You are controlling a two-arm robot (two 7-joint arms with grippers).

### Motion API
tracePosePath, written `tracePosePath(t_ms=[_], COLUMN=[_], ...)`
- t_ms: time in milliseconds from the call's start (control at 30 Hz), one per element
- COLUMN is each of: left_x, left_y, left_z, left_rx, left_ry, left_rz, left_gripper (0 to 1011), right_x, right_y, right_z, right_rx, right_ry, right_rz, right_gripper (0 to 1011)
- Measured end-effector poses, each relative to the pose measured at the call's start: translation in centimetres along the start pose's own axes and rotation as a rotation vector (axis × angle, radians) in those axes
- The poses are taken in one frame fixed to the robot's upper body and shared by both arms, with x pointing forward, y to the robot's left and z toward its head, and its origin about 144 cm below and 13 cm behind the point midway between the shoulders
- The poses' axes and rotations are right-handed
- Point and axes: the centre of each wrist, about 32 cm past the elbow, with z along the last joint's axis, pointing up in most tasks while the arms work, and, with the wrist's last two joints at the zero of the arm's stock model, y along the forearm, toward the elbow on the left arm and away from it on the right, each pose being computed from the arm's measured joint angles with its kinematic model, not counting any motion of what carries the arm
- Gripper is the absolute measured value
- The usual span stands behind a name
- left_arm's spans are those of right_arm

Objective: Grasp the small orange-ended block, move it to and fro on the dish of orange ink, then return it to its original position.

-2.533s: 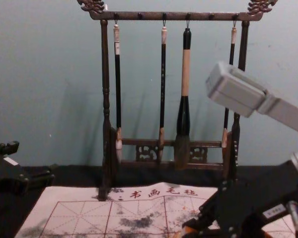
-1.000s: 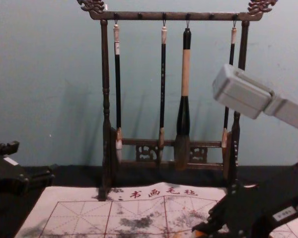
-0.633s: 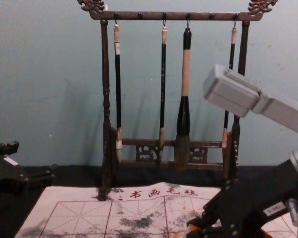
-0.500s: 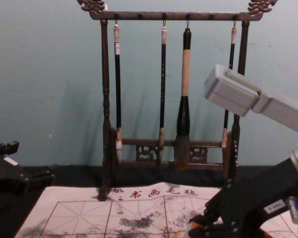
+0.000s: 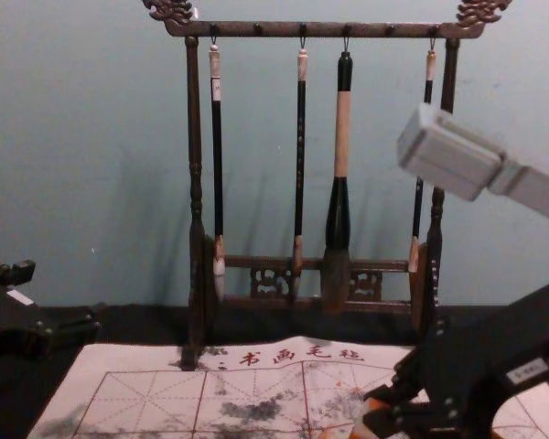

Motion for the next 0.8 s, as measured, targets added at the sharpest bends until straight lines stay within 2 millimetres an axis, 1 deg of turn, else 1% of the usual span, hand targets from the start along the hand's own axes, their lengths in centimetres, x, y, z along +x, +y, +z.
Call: tracePosePath(t_ms=[200, 400, 500, 533, 633, 800], left_x=[0.0, 0.0, 0.0, 0.0, 0.0, 0.0], left_y=[0.0, 0.0, 0.0, 0.0, 0.0, 0.0], left_z=[0.0, 0.0, 0.0, 0.0, 0.0, 0.0], left_rx=[0.0, 0.0, 0.0, 0.0, 0.0, 0.0], left_ry=[0.0, 0.0, 0.0, 0.0, 0.0, 0.0], left_rz=[0.0, 0.0, 0.0, 0.0, 0.0, 0.0], left_gripper=[1001, 1002, 1001, 1001, 1001, 1002], right_x=[-0.3, -0.6, -0.9, -0.9, -1.2, -1.6], right_y=[-0.7, -1.9, -3.1, -3.1, -4.5, -6.2], right_z=[-0.1, -0.4, -0.9, -0.9, -1.5, -2.0], right_rx=[0.02, 0.05, 0.068, 0.068, 0.077, 0.071], right_ry=[0.009, 0.024, 0.039, 0.039, 0.054, 0.069], right_rz=[-0.015, -0.044, -0.073, -0.073, -0.111, -0.153], right_gripper=[107, 107, 107, 107, 107, 107])
